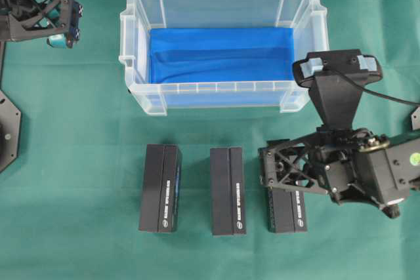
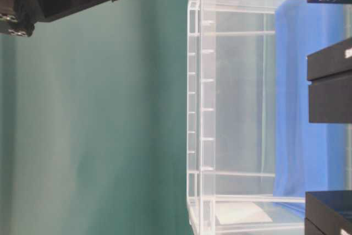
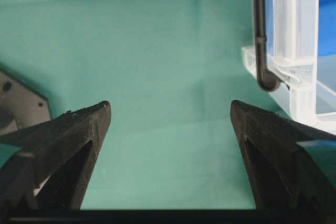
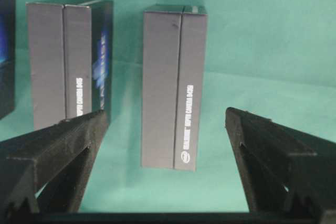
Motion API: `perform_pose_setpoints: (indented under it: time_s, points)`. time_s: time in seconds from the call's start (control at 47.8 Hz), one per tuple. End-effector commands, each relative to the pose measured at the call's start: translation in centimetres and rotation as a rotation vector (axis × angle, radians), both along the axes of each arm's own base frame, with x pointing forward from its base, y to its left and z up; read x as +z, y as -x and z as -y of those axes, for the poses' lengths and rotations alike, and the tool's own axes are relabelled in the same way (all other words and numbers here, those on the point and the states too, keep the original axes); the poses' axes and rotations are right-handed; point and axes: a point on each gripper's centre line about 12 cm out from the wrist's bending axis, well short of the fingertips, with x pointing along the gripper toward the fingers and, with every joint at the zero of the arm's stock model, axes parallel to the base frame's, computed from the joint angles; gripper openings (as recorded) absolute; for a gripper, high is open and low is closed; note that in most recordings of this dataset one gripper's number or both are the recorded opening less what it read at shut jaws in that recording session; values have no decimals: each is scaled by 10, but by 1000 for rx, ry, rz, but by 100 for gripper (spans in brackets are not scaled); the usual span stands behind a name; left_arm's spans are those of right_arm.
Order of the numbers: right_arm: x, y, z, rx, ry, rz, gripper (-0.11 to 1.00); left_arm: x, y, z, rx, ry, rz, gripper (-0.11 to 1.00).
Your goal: Take out the box from the case.
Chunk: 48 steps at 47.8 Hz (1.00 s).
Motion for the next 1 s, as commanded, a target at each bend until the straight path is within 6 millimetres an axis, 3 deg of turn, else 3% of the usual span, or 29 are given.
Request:
perform_pose_setpoints:
  time_s: [0.0,0.209,0.732,0.983]
  points:
    - [15,5,2,1,-7,39,92,5,0,-1,1,-7,18,95]
    - [11,23,4,-4,-17,23,92,5,1,0,2,-6,14,95]
    - [11,106,18,12,-38,27,92,3,5,1,8,-4,13,95]
    - [14,120,24,19,-32,33,92,2,8,2,7,-4,11,95]
